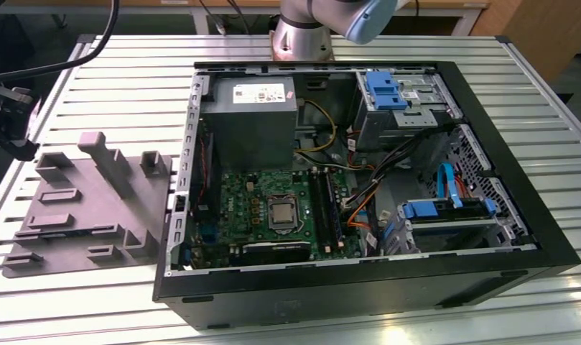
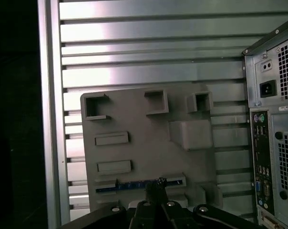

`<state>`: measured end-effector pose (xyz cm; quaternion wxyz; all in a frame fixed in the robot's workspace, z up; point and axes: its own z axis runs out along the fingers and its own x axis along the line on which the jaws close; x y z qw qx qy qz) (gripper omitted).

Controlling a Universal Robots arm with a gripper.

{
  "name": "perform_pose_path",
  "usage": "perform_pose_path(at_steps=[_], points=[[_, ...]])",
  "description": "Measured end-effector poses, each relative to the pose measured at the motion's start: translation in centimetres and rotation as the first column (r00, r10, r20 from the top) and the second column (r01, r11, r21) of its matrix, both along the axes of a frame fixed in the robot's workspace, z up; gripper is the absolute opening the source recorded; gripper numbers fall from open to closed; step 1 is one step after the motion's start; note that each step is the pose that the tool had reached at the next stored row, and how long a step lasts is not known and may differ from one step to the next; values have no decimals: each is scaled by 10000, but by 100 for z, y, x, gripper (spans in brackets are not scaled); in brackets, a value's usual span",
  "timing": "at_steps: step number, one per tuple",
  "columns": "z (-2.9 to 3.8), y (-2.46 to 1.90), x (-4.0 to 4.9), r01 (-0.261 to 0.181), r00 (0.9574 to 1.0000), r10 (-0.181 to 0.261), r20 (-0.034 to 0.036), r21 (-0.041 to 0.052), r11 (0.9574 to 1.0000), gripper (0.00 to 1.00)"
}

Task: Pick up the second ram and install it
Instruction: 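Reach for the second ram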

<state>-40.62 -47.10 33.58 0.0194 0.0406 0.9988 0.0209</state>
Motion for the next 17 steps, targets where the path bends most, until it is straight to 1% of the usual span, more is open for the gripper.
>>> perform_pose_path(at_steps=[11, 17], points=[[-115, -69, -18, -1, 10000, 1, -8, -1, 10000, 11], [-161, -89, -34, -1, 10000, 1, -10, -2, 10000, 11]])
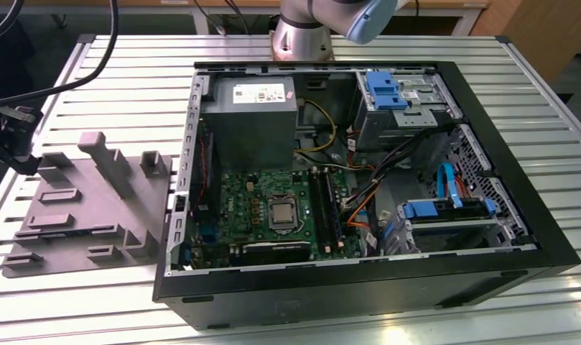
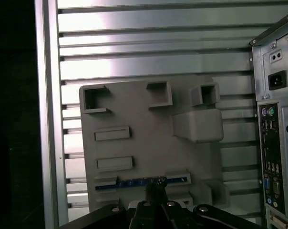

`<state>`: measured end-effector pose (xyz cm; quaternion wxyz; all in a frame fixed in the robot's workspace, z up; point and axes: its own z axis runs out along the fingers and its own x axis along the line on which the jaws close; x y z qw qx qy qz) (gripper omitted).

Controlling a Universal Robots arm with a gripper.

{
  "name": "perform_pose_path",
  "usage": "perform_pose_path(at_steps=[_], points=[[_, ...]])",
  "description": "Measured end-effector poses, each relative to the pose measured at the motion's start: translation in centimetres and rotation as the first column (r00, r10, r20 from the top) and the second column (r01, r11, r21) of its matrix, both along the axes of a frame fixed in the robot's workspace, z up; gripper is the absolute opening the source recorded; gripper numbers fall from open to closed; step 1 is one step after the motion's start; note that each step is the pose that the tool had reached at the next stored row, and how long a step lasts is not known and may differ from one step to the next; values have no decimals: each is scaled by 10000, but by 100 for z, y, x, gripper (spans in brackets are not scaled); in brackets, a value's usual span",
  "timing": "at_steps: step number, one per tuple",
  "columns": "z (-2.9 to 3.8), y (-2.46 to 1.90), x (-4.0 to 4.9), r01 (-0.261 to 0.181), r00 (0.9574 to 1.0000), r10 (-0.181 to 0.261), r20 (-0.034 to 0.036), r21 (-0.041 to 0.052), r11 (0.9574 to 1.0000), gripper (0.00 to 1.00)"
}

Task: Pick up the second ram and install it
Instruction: 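Reach for the second ram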

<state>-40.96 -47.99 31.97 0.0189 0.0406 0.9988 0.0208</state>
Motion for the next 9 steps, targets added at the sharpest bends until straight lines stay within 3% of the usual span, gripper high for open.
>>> perform_pose_path(at_steps=[9], points=[[-37, -1, -47, 0, 10000, 0, 1, 0, 10000, 11]])
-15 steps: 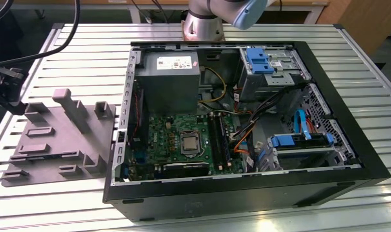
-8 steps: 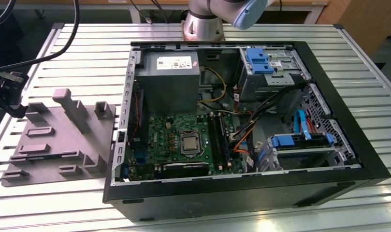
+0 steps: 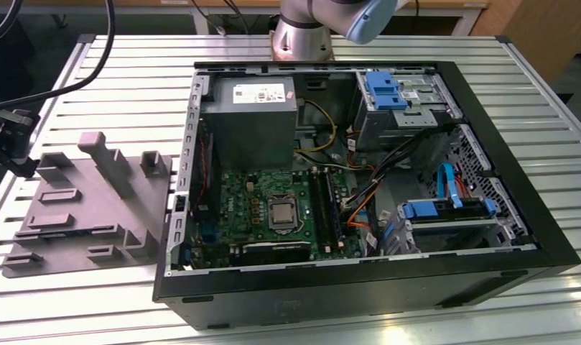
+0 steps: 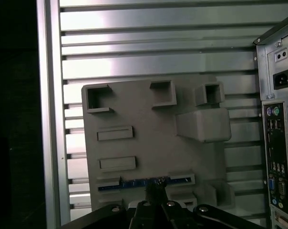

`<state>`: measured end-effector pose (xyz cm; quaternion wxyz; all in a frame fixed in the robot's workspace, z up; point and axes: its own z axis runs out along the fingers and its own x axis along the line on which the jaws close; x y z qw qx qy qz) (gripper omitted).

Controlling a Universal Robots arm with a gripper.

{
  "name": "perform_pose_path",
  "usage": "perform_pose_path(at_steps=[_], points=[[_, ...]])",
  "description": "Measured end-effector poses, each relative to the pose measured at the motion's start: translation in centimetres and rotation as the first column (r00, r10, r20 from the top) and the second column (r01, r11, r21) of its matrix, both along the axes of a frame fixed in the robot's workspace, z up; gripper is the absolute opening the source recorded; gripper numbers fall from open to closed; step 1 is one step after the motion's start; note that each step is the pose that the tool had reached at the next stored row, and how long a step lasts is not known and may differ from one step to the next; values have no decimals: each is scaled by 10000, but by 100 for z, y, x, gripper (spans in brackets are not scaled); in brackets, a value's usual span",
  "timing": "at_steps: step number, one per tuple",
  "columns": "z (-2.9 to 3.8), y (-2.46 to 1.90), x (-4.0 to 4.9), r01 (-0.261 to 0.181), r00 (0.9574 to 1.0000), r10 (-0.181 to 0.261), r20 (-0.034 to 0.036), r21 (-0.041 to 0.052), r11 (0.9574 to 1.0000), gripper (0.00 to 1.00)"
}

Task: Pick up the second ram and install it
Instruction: 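Reach for the second ram, then pick up the second ram and move it above second insertion slot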

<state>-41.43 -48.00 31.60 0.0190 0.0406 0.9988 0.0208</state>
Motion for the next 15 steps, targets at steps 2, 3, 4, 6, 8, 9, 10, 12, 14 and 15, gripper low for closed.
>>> perform_pose_path(at_steps=[2, 3, 4, 6, 8, 9, 10, 12, 14, 15], points=[[-6, 0, -2, 0, 10000, 0, 0, -1, 10000, 11], [-8, 0, -3, 0, 10000, 0, 0, 0, 10000, 11], [-11, 0, -3, 0, 10000, 0, 1, 1, 10000, 11], [-15, 0, -3, 0, 10000, 0, 0, 0, 10000, 11], [-15, 0, -3, -8, 10000, 8, 1, 0, 10000, 11], [-15, 0, -3, -24, 10000, 24, 1, 1, 10000, 11], [-15, 0, -3, -43, 10000, 43, 1, 1, 10000, 11], [-15, 0, -4, -87, 10000, 87, 2, 1, 10000, 11], [-15, -1, -6, -123, 9999, 123, 0, 0, 9999, 11], [-15, 0, -7, -142, 9999, 142, 1, 1, 9999, 11]])
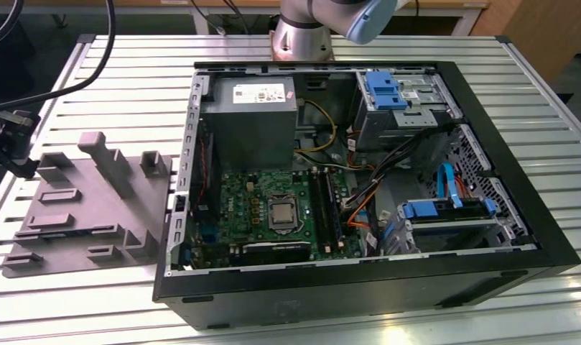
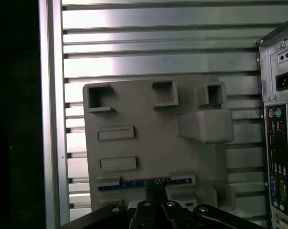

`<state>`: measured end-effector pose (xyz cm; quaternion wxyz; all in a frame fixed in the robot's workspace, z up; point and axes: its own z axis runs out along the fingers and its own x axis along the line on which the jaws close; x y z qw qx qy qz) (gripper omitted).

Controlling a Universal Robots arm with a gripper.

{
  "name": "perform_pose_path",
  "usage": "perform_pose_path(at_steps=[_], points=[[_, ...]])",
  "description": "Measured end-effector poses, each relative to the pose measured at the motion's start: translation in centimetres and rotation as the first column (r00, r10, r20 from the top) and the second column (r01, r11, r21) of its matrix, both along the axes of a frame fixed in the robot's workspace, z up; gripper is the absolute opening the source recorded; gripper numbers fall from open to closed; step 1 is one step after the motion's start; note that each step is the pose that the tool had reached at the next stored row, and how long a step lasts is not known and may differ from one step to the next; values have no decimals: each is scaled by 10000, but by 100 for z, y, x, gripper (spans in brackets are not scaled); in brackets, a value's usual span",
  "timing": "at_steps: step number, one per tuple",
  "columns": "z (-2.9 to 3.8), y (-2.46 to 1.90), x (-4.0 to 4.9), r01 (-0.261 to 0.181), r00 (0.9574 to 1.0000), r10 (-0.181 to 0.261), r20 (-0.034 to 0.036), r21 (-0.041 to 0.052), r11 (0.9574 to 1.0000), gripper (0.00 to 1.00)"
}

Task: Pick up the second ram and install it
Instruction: 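Pick up the second ram and move it above second insertion slot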

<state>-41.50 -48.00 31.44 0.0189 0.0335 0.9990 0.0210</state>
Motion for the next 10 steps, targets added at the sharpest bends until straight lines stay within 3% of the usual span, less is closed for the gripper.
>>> perform_pose_path(at_steps=[10], points=[[0, 0, -2, -118, 9999, 118, 0, 0, 9999, 11]])
